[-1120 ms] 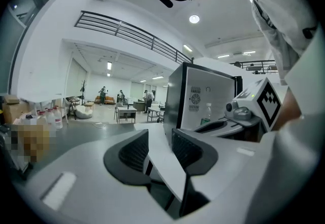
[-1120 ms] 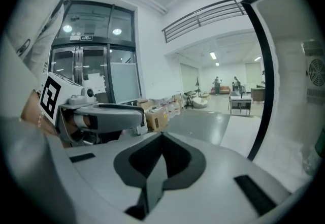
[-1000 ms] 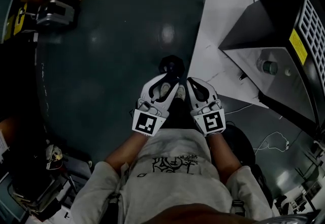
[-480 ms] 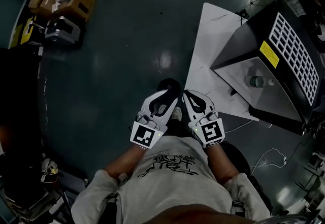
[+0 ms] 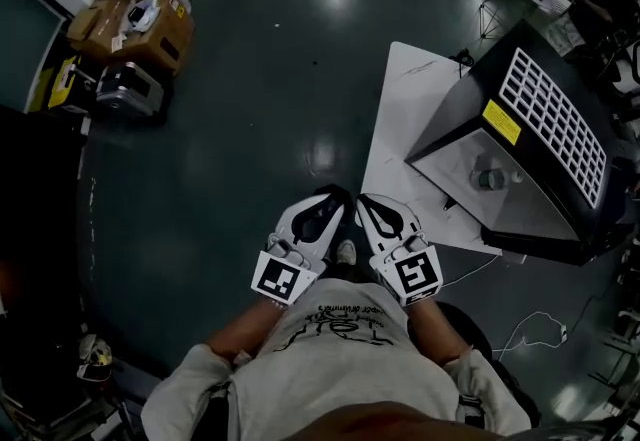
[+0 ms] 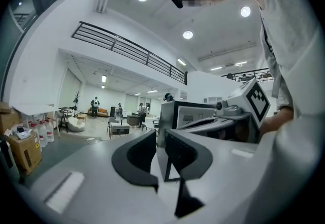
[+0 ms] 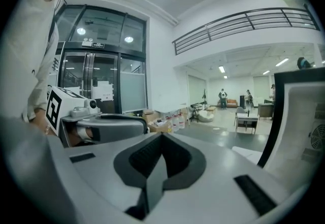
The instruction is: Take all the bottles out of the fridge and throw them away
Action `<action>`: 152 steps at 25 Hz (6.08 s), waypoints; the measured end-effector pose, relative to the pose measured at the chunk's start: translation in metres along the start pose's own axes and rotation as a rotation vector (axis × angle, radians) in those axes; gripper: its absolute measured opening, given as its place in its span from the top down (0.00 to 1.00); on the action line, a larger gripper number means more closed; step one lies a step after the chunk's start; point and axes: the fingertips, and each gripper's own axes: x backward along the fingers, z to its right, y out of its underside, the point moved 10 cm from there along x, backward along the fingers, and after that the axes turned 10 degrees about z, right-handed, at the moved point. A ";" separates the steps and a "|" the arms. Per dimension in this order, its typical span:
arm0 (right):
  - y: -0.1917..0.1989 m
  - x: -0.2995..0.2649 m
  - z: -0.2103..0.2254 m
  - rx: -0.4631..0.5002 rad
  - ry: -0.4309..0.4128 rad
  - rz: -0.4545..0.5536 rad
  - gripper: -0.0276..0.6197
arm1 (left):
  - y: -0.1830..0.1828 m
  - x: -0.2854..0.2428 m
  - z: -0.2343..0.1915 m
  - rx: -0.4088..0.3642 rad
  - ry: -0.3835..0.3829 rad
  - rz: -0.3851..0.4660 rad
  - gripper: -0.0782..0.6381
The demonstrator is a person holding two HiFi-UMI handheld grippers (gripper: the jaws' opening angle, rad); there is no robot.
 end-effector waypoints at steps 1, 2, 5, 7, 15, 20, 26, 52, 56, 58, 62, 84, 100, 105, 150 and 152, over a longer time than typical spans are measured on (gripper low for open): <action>-0.004 0.001 -0.001 -0.001 0.003 0.004 0.94 | -0.004 0.000 0.001 -0.002 0.006 0.005 0.81; -0.007 0.002 -0.002 -0.003 0.004 0.009 0.95 | -0.009 0.000 0.002 -0.004 0.011 0.009 0.82; -0.018 0.003 -0.003 -0.005 0.002 0.029 0.94 | -0.023 0.000 0.003 -0.004 0.019 0.025 0.84; -0.026 0.005 -0.004 -0.003 0.001 0.043 0.95 | -0.031 0.001 0.003 -0.006 0.021 0.035 0.86; -0.054 0.013 -0.014 0.007 0.016 0.048 0.95 | -0.050 0.008 0.007 -0.051 0.051 0.064 0.88; -0.051 0.022 -0.018 0.005 0.056 0.061 0.94 | -0.043 0.004 0.011 -0.017 0.133 0.077 0.88; -0.053 0.046 -0.018 0.011 0.154 0.054 0.94 | -0.044 -0.011 0.033 0.042 0.244 0.034 0.88; -0.051 0.218 0.006 -0.004 0.552 0.066 0.94 | -0.034 -0.090 0.177 0.059 0.668 0.051 0.88; -0.055 0.242 0.012 -0.003 0.576 0.073 0.94 | -0.036 -0.099 0.199 0.058 0.689 0.050 0.88; -0.055 0.254 0.014 -0.002 0.588 0.077 0.94 | -0.036 -0.102 0.211 0.057 0.700 0.047 0.88; -0.054 0.279 0.017 -0.002 0.607 0.083 0.94 | -0.033 -0.108 0.234 0.056 0.718 0.043 0.88; -0.041 0.360 0.043 -0.015 0.665 0.094 0.94 | -0.017 -0.134 0.309 0.044 0.746 0.033 0.88; -0.039 0.294 0.058 -0.012 0.694 0.110 0.94 | -0.021 -0.159 0.244 0.034 0.736 0.002 0.88; -0.027 0.293 0.075 -0.024 0.677 0.110 0.94 | -0.016 -0.177 0.242 0.008 0.722 0.025 0.88; 0.084 0.240 0.210 0.042 0.801 0.044 0.74 | 0.104 -0.288 0.194 -0.027 0.622 0.057 0.88; 0.087 0.237 0.215 0.042 0.804 0.045 0.73 | 0.107 -0.292 0.193 -0.033 0.622 0.052 0.88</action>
